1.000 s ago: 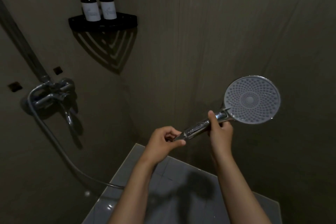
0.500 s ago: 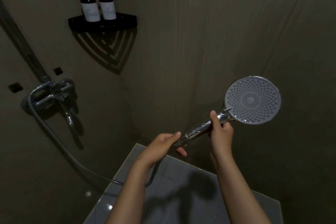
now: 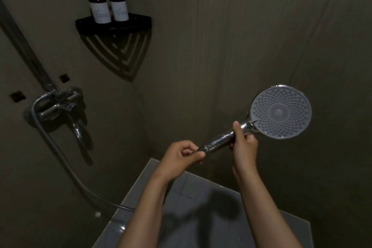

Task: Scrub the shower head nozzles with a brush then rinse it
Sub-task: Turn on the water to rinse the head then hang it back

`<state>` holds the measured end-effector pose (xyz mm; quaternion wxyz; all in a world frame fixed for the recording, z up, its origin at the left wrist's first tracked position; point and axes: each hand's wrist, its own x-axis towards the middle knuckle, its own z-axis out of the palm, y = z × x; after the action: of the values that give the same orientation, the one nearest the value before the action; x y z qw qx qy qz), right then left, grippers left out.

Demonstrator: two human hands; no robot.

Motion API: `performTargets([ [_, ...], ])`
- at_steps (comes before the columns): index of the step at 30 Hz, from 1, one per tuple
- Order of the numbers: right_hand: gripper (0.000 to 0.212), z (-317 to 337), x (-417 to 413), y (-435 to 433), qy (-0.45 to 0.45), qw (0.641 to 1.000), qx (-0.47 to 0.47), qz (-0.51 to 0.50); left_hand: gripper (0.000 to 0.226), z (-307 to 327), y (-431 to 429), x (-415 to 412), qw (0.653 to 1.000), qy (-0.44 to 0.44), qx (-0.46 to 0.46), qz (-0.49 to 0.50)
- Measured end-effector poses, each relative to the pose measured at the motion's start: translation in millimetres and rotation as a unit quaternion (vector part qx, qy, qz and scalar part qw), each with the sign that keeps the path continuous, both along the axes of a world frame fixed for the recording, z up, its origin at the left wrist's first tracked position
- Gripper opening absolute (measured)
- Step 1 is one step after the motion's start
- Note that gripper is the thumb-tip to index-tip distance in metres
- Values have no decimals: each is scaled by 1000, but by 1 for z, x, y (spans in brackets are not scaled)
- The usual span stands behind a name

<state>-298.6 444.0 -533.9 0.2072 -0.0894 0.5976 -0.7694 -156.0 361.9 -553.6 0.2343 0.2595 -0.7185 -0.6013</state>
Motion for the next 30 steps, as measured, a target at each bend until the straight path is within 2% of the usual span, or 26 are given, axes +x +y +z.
performTargets([
  [6, 23, 5, 2, 2, -8, 1000, -9, -2, 10, 1, 2, 0, 998, 12, 59, -7],
  [8, 21, 7, 3, 4, -12, 1000, -12, 11, 16, 2, 2, 2, 998, 8, 67, -14],
  [18, 21, 16, 7, 7, -27, 998, -28, 55, 29, 12, 3, 12, 979, -39, 133, -148],
  [20, 21, 16, 7, 7, -27, 998, -27, 57, 25, 12, 4, 12, 984, -50, 102, -141],
  [24, 21, 18, 5, 8, -46, 998, -30, 42, 22, 17, 7, 8, 995, -58, -57, -51],
  [27, 20, 19, 4, 9, -74, 997, -23, 25, 16, 22, 9, 6, 973, -94, -208, 13],
  [30, 19, 22, 4, 11, -95, 995, -24, 9, 9, 26, 17, 5, 946, -105, -298, 73],
])
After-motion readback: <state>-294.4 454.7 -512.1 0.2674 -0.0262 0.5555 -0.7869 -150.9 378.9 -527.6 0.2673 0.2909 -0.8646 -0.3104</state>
